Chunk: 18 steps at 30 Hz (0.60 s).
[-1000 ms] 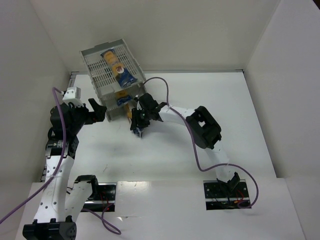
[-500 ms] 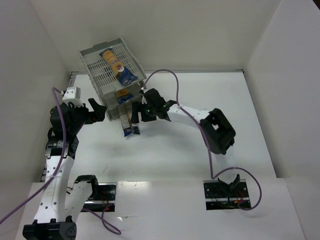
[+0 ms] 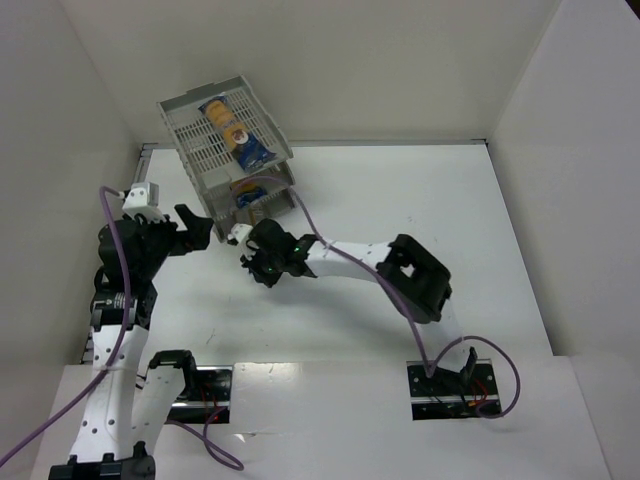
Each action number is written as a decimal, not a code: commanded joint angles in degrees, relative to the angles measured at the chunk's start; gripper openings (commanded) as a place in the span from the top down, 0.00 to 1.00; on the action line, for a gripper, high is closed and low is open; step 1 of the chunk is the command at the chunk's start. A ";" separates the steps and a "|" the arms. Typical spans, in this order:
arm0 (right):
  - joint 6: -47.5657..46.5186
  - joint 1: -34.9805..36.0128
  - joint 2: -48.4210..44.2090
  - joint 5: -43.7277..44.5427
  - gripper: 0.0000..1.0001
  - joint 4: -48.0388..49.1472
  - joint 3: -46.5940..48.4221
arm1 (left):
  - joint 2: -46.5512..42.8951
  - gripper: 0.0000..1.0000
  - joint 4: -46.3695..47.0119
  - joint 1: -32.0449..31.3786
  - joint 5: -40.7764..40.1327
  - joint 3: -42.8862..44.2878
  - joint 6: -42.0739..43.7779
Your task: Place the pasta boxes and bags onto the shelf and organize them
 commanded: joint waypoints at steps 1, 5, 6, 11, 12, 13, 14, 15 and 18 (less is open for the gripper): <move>-8.86 -1.09 5.82 6.82 0.95 -2.74 7.43 | -1.60 0.01 0.62 -0.14 -0.17 0.63 -0.34; -12.28 -0.56 8.47 16.57 1.00 -0.12 7.44 | -2.75 0.01 -0.60 -0.14 -1.74 0.63 0.28; -13.08 -0.04 9.00 18.85 1.00 1.45 7.44 | -2.75 0.01 -0.61 -0.14 -1.75 0.63 0.28; -20.98 -0.04 9.00 28.27 1.00 6.21 5.50 | -2.75 0.01 -0.08 -0.14 -1.75 0.11 0.81; -23.26 -0.04 9.00 28.98 1.00 7.35 5.50 | -2.23 0.01 0.44 -0.14 -1.75 0.10 0.81; -24.50 -0.04 9.00 29.51 1.00 9.71 5.50 | -2.22 0.01 0.97 -0.14 -1.75 0.10 0.81; -25.56 -0.04 9.52 30.21 1.00 11.04 6.29 | -2.22 0.01 0.97 -0.14 -1.75 -0.51 0.81; -27.13 -0.04 9.53 30.22 1.00 12.53 7.17 | -2.22 0.01 1.50 -0.14 -1.75 -0.51 0.81; -28.90 -0.04 13.12 32.23 1.00 17.37 11.28 | -1.61 0.01 1.50 -0.14 -2.27 -0.51 0.81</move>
